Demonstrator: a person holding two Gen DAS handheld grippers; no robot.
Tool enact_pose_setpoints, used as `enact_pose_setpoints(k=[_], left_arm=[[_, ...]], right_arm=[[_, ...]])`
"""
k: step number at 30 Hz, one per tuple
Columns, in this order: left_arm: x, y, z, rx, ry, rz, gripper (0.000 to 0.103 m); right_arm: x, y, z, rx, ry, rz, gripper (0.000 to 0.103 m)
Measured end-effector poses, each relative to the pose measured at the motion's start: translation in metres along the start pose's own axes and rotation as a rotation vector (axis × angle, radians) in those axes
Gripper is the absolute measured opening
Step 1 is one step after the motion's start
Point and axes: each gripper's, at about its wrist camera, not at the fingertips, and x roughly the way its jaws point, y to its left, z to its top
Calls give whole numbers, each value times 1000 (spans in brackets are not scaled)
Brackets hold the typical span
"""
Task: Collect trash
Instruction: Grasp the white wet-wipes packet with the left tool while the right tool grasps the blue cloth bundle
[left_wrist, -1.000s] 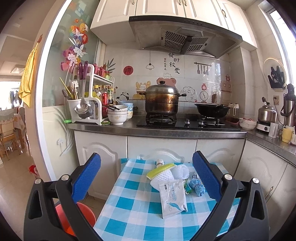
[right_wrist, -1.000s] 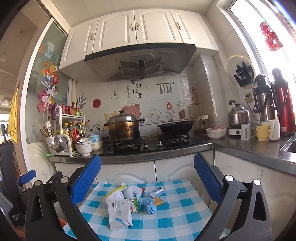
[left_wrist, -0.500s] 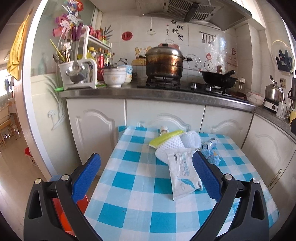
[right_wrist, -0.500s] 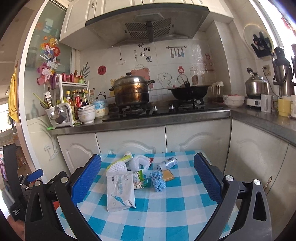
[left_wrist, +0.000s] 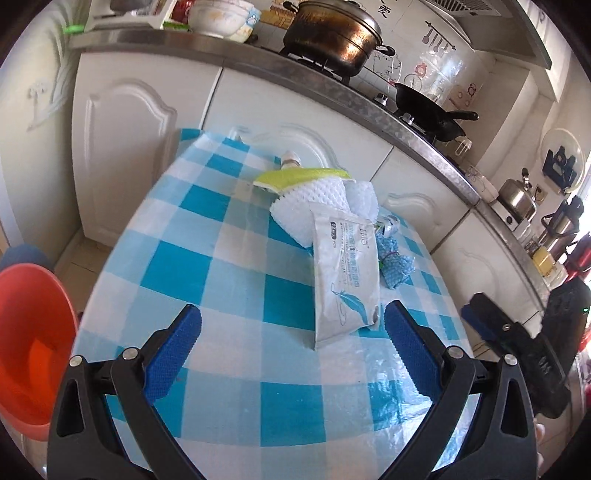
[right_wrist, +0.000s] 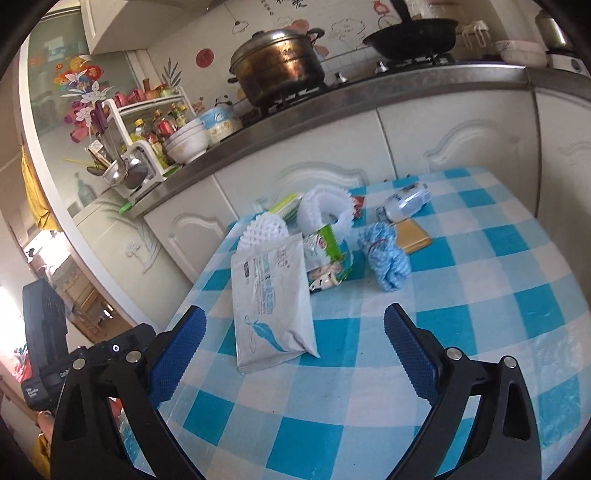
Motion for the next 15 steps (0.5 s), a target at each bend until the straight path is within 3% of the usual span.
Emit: enact_pose_setpoints(k=[3, 7, 11, 14, 15], left_arm=[[14, -3, 1, -13, 23, -43, 100], [34, -16, 6, 15, 40, -126, 100], [58, -31, 11, 36, 79, -131, 100], [78, -46, 13, 66, 113, -88, 100], [83, -50, 13, 79, 116, -86, 100]], right_arm=[[18, -12, 1, 45, 47, 26, 85], [33, -37, 12, 94, 73, -48, 85], [47, -56, 28, 86, 76, -109, 85], [63, -69, 38, 109, 108, -100, 85], [69, -73, 40, 130, 120, -87, 79]])
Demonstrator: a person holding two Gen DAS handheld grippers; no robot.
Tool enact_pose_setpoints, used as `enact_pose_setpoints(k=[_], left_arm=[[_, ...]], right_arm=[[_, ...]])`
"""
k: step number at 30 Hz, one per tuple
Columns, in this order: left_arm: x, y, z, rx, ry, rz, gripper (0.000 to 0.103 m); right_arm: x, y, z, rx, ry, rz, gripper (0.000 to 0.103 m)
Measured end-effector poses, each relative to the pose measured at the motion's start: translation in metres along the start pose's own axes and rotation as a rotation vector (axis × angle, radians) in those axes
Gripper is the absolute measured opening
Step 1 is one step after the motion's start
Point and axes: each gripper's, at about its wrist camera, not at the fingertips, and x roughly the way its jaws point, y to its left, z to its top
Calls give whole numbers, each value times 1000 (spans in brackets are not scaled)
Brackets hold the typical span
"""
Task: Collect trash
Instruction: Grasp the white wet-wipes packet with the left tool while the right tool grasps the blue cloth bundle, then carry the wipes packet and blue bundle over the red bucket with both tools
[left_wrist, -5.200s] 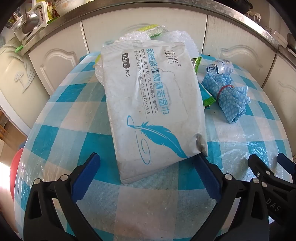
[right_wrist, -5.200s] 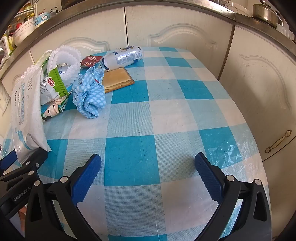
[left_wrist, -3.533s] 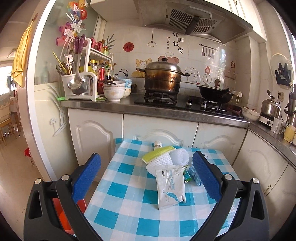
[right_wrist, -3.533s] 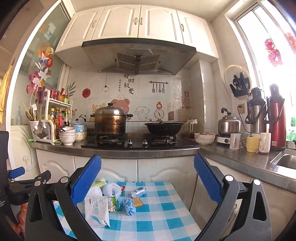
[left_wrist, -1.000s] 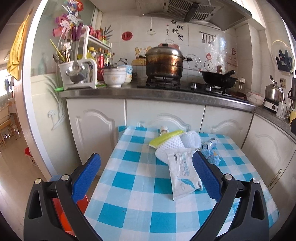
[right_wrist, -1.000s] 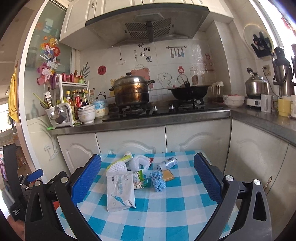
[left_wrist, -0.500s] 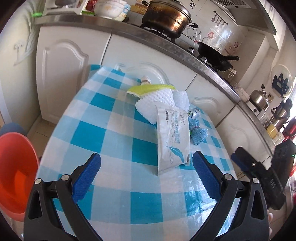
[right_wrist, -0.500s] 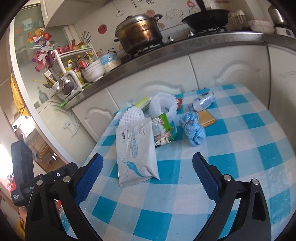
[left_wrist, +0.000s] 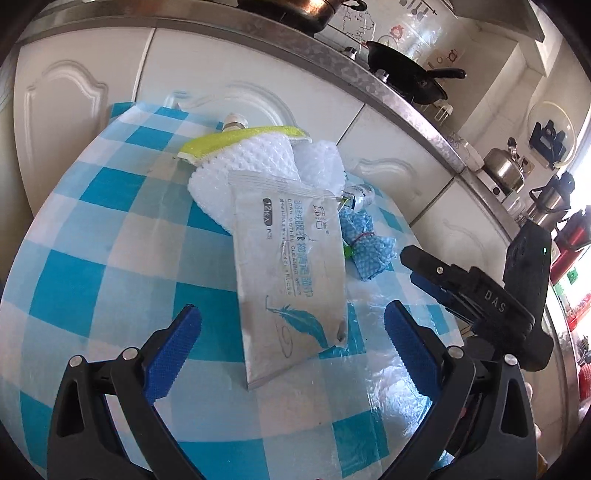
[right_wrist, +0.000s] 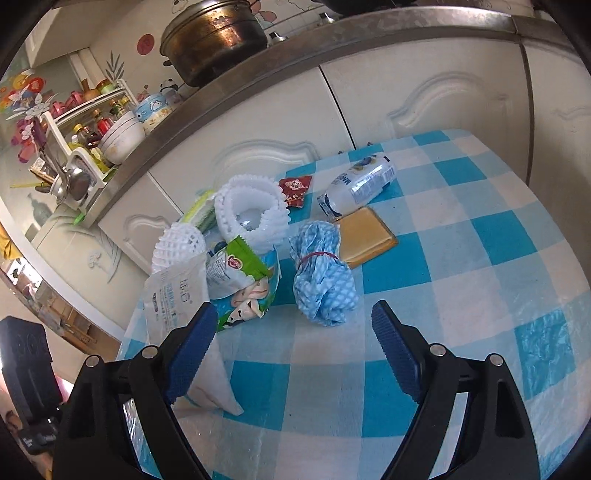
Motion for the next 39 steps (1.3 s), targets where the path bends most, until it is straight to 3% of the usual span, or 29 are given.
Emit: enact_pose_setpoints(k=[3, 5, 18, 21, 23, 26, 30, 39], left_arm=[[19, -9, 4, 18, 39, 50, 100], [27, -11, 6, 22, 59, 55, 100], [64, -21, 10, 82, 97, 245, 99], [63, -24, 7, 96, 89, 247, 87], [63, -26, 6, 102, 87, 252, 81], [60, -25, 5, 92, 87, 251, 74], [54, -25, 2, 91, 82, 250, 71], [16, -21, -8, 83, 33, 215, 70]], right_arm=[[16, -7, 7, 41, 21, 36, 63], [21, -7, 12, 43, 14, 40, 59], [45, -11, 13, 19, 8, 13, 60], [45, -14, 12, 36, 4, 9, 57], [45, -17, 12, 50, 7, 2, 46], [43, -18, 11, 55, 6, -9, 40], [38, -16, 10, 49, -11, -40, 31], [11, -22, -3, 110, -56, -40, 24]])
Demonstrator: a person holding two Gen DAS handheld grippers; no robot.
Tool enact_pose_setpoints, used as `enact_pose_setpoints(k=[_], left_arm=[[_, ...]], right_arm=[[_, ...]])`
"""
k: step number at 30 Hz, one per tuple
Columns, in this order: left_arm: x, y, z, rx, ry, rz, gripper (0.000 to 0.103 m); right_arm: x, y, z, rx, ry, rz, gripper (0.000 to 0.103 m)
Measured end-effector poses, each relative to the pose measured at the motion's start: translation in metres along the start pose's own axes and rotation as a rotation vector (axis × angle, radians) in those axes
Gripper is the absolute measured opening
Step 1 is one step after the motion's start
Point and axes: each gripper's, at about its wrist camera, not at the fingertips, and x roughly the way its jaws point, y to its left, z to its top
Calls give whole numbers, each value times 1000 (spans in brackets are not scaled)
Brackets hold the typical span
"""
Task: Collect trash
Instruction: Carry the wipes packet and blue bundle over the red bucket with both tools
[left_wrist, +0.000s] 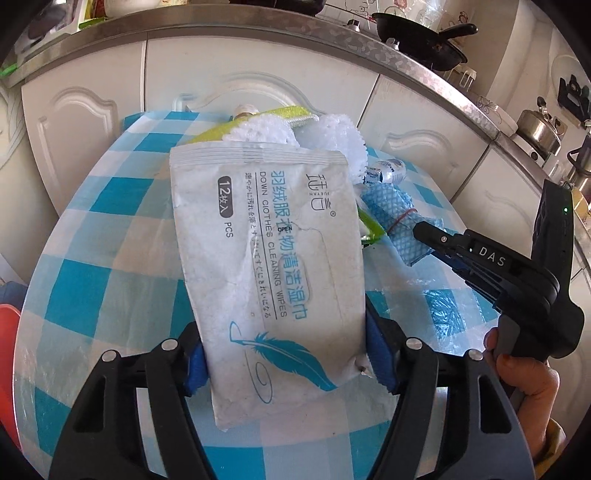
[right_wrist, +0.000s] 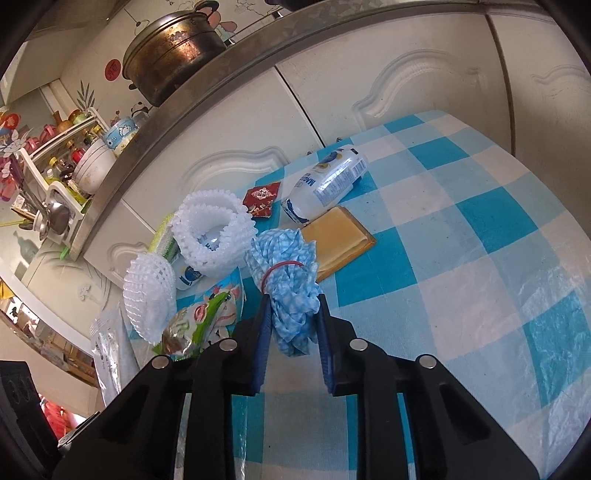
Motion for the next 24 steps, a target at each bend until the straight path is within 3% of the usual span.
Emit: enact_pose_setpoints(k=[14, 24], left_arm=[[-69, 54, -31, -12, -91, 73, 70], [-122, 143, -46, -124, -153, 185, 70]], right_arm=[[-57, 18, -26, -1, -40, 36, 22], [-74, 87, -40, -107, 4, 162, 22]])
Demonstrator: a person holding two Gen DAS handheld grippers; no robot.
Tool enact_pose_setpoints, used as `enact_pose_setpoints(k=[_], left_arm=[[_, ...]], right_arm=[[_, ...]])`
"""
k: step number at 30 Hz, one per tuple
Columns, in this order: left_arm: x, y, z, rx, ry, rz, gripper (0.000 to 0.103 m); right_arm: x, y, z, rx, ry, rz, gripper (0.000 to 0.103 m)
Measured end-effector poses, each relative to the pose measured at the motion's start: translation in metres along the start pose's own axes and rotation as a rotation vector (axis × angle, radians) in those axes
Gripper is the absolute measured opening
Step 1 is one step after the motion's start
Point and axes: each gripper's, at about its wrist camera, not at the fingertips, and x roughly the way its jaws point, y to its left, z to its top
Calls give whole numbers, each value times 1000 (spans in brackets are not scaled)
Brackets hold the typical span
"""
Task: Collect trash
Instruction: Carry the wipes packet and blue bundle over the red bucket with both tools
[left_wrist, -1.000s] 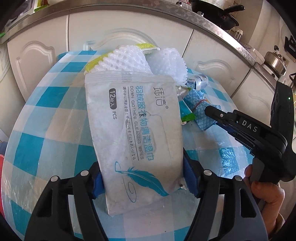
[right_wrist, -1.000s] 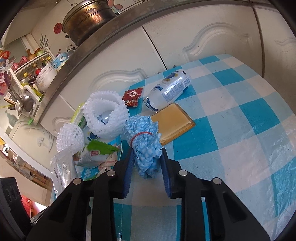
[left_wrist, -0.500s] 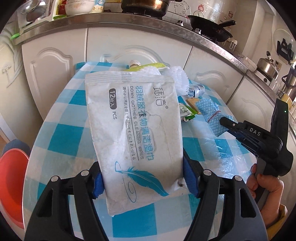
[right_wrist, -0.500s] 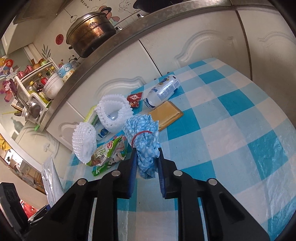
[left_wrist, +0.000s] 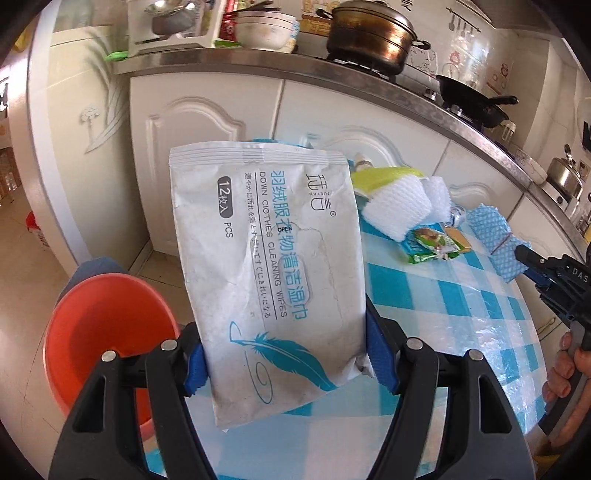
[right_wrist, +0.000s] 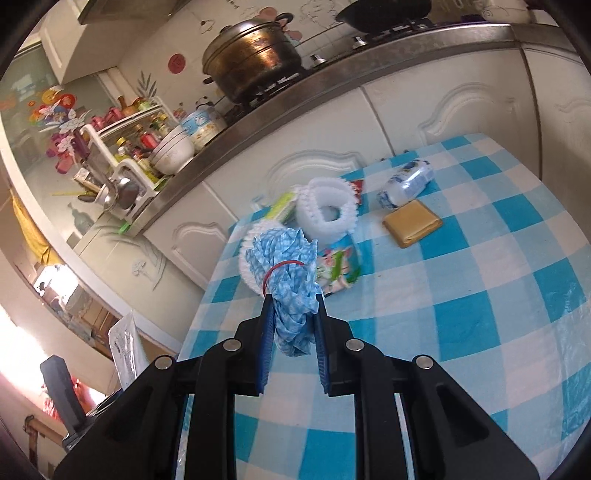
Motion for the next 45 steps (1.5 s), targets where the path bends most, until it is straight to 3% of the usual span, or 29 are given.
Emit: enact_pose_setpoints(k=[10, 16, 23, 25, 29, 31, 32, 34, 40, 45], left_arm=[[-17, 109, -15, -175, -7, 174, 70], [-8, 150, -27, -255, 36, 228, 70], [13, 174, -43, -292, 107, 241, 72], [22, 178, -45, -292, 129, 240, 79], [34, 189, -50, -300, 150, 266, 87], [36, 193, -52, -310, 166, 268, 90], [35, 194, -52, -309, 162, 273, 90], [34, 195, -53, -303, 158, 285, 90], [12, 201, -51, -339, 73, 296, 90], [-7, 202, -49, -409, -26, 321, 90]], right_arm=[[58, 135, -31, -203, 204, 234, 22], [105, 224, -67, -378, 352, 329, 22], [162, 267, -119, -513, 509, 295, 24], [173, 271, -129, -544, 534, 282, 24], [194, 277, -145, -606, 553, 239, 25], [198, 276, -148, -610, 556, 234, 31], [199, 276, -149, -606, 562, 242, 47], [198, 273, -147, -588, 556, 265, 63], [182, 265, -128, -510, 482, 322, 68], [149, 226, -92, -381, 329, 330, 80]])
